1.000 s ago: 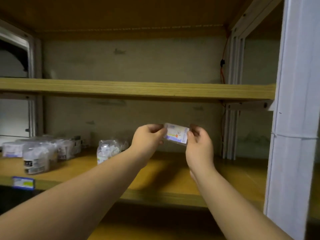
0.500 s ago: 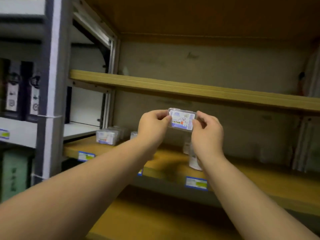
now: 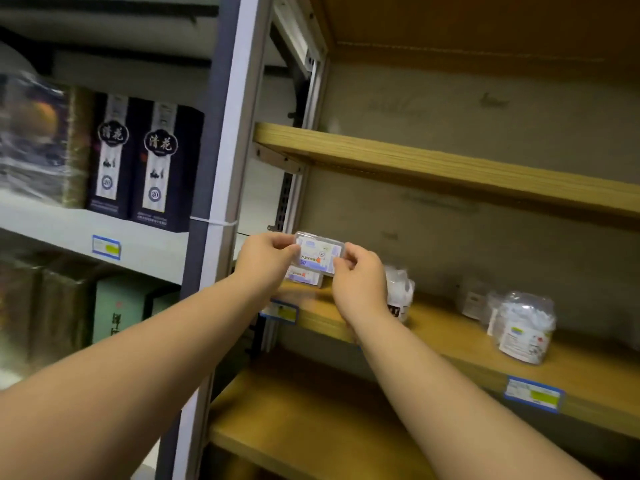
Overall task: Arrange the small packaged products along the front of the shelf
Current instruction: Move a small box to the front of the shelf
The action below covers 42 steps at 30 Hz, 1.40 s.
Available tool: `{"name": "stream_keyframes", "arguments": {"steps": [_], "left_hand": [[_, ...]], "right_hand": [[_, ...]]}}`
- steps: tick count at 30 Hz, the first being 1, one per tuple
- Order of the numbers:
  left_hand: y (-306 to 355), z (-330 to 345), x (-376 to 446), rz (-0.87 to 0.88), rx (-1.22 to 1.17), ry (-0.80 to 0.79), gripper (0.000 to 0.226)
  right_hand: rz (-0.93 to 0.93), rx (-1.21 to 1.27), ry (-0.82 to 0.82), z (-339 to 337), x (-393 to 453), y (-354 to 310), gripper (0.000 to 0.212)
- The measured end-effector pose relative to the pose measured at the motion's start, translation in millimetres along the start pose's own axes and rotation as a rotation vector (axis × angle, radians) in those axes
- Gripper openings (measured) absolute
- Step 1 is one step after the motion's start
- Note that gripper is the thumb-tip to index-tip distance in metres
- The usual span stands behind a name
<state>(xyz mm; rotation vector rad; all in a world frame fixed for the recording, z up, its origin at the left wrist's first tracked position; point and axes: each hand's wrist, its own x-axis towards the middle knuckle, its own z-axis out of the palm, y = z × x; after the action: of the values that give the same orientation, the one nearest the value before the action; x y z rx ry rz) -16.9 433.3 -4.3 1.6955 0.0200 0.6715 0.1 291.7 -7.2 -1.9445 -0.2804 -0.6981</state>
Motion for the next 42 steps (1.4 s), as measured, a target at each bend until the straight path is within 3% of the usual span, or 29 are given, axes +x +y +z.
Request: {"name": "stream_keyframes", "arguments": {"steps": [6,16,23,27,31,36,42], "left_hand": [[-30.1,-15.5,15.8,-0.043,0.156,0.005,0.020],[-43.7,-15.1,25.1,-0.018,0.411,-0.077,0.023],[-39.9,-7.0,21.8,-0.006,0.507,-0.096,0.062],[-31.1,3.4,11.8,0.114,0.503,0.025,0.065],[-7.4,21.9,0.9,0.313,0.508,0.114,0.054],[41.5,72.1,-19.2,0.524,0.423,0.069,0.041],[92.7,159.1,-47.5,0.555,0.280,-0.066,0.039]], "right_hand": [[0.067,-0.057,-0.083,40.1,-3.7,5.2,0.036],[0.167,-0.200,-0.186,46.2,-2.0,10.9,0.032],[0.237,-0.258,-0.259,34.1,-5.6,1.1,0.037],[0.189,-0.223,-0.227,23.7,-11.1,-2.6,0.046],[0.071,-0.190,-0.164,6.9,-10.9,-7.4,0.053],[0.004,-0.069,-0.045,-43.5,-3.2,-13.8,0.052],[-0.060,-0.007,0.126,-156.4,20.0,4.8,0.047]]}}
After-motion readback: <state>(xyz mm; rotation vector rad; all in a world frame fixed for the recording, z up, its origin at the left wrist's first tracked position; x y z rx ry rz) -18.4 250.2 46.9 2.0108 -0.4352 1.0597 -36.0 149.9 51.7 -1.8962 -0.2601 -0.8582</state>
